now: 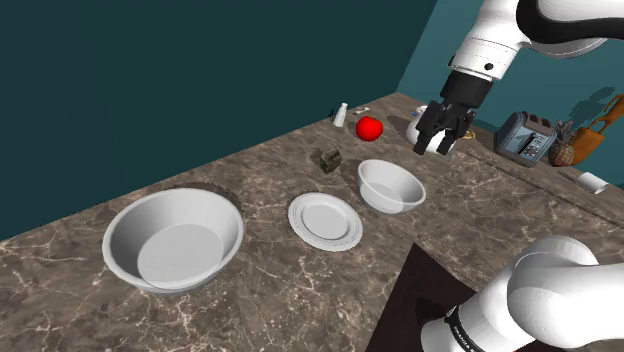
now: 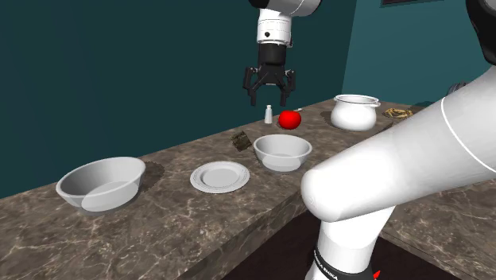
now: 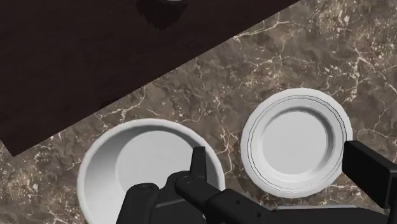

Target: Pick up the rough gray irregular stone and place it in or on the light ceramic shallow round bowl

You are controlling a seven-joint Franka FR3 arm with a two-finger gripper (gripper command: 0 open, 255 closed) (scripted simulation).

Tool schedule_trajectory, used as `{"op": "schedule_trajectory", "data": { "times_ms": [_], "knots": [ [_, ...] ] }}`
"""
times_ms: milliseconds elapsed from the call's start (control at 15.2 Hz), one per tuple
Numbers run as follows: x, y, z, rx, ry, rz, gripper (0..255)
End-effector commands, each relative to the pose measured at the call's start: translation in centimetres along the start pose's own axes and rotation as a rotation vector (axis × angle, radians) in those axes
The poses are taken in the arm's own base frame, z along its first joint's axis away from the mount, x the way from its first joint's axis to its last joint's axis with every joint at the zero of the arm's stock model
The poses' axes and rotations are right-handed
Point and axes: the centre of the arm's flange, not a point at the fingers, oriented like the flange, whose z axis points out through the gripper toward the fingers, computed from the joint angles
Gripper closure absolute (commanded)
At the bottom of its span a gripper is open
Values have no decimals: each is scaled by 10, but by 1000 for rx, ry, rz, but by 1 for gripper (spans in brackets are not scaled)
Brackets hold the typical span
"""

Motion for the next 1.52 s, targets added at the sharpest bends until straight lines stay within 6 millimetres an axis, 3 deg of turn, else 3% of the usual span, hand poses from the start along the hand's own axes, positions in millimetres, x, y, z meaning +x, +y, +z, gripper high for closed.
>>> {"op": "schedule_trajectory", "data": {
  "times_ms": [0, 726, 1122, 1452],
  "knots": [
    [0, 0, 0, 0, 0, 0, 0],
    [82, -44, 86, 7, 197, 465, 0],
    [139, -50, 124, 11, 304, 718, 0],
    [190, -44, 152, 14, 394, 930, 0]
  ]
}}
